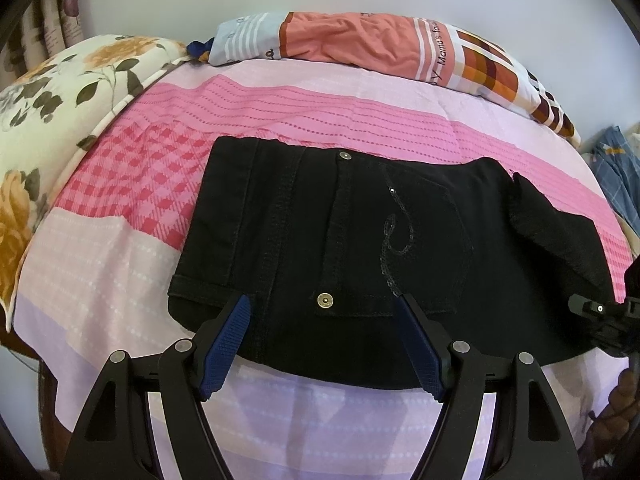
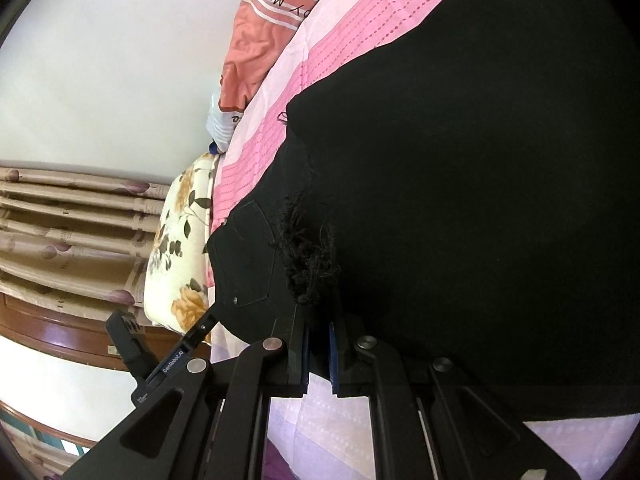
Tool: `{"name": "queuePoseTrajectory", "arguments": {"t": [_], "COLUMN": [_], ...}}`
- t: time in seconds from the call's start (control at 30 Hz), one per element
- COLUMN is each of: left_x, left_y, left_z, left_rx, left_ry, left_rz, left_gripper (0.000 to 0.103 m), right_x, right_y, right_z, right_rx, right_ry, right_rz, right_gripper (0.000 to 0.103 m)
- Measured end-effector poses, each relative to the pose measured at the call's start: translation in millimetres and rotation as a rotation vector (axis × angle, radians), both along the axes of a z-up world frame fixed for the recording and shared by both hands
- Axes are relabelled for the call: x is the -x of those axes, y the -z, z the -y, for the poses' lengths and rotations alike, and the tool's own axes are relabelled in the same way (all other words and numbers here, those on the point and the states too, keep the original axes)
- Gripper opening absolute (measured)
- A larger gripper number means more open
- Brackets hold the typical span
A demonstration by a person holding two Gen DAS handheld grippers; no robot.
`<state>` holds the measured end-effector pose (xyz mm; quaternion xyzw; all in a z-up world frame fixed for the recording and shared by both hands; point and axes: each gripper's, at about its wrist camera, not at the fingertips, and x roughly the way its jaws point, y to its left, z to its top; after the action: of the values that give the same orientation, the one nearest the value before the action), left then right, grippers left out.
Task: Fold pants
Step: 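Lay the hems down beside the left tool and press the fold flat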
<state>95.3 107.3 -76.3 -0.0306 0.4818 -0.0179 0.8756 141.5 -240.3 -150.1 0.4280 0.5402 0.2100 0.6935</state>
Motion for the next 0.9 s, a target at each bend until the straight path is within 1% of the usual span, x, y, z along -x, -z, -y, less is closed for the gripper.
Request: {"name": "queuePoseTrajectory", "arguments": {"t": [0.27,0.43,0.6,0.63,0.7,0.8,0.83,0.9], "left_x": [-0.4,-0.8,-1.1,-1.1,-0.8,-1.1,-1.7,-1.6], "left_y": [1.1,2.2,2.7,2.4,3.3,4.2,4.2,4.6], "left_z": [0.9,0.8,0.9,1.3,0.7,0.9,1.7,1.0], "left_rx": [-0.001,-0.002,-0.003,-0.003,-0.006,-0.008,-0.007,-0.008], "left_ry": [0.001,0.003,0.003,0.003,0.005,0.006,0.006,0.006], "left_rz": [-0.007,-0.007,-0.008,-0.008,-0.01,-0.011,-0.011,-0.011], "left_gripper": [0.075,0.076,0.076,0.076,0.076,0.077,0.077,0.077], "right_x": [0.1,-0.7,-0.7,-0.6,-0.1,0.6,1.3,2.5], "right_y": [-2.6,-3.2,-2.5,-2.3,-0.4,2.3,4.5,11.4], "right_z": [-5.7,-13.7,-13.4,-13.4,-13.1,-14.9,-14.6,-16.2], "right_rx": [0.019,0.044,0.015,0.002,-0.043,-0.094,-0.122,-0.221], "right_ry": [-0.027,-0.051,-0.052,-0.054,-0.059,-0.068,-0.067,-0.068], "right_rz": [0.005,0.012,0.009,0.008,0.003,-0.007,-0.015,-0.043], "right_gripper": [0.008,0.01,0.015,0.017,0.023,0.026,0.027,0.027]}}
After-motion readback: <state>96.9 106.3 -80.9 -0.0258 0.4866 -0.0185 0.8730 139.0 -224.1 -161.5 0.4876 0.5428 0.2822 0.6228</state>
